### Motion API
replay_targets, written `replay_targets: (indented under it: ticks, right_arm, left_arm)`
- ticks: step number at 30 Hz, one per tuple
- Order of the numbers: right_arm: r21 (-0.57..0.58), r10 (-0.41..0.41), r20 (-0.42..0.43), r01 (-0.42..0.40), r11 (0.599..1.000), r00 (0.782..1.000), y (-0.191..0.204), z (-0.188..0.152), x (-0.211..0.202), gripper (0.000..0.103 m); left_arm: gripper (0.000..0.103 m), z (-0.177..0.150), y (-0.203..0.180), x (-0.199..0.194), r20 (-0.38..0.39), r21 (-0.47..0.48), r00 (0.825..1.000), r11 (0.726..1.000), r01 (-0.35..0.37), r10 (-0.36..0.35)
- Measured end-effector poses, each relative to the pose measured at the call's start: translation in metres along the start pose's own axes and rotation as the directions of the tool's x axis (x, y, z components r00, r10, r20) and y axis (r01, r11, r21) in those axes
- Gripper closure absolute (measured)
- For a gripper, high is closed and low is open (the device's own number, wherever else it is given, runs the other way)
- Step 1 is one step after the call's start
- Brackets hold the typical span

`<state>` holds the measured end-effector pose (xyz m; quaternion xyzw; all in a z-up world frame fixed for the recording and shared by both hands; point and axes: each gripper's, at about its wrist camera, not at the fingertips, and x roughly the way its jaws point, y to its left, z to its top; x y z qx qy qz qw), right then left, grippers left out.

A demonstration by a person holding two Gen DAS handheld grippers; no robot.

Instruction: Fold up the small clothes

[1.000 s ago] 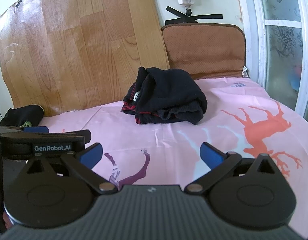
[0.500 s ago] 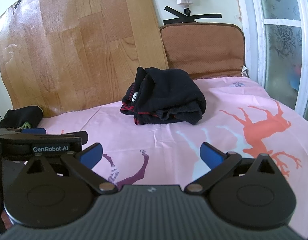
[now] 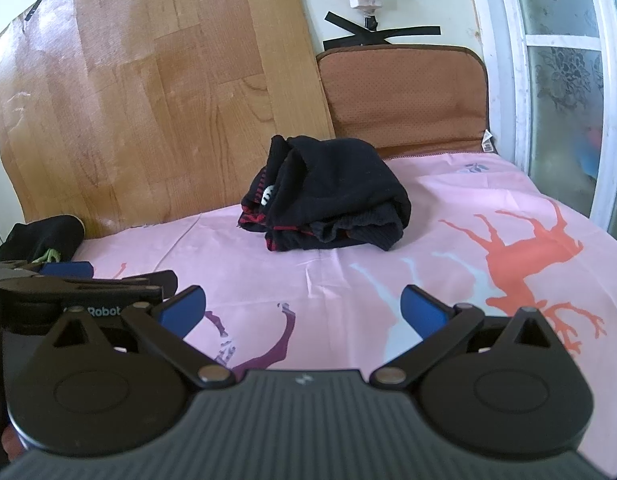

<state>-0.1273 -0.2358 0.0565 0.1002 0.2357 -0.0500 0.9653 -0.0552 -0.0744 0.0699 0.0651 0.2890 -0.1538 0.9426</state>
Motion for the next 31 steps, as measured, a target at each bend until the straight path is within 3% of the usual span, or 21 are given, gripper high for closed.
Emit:
replay_targets:
  ticks: [31]
  right_arm:
    - [0.025, -0.017, -0.002, 0.017, 1.0, 1.0, -0.0052, -0.0032, 0.0008, 0.0]
  left_arm:
    - [0.0, -0.0043, -0.0075, -0.0012, 0.026, 0.032, 1.0, 0.999, 0.013, -0.014]
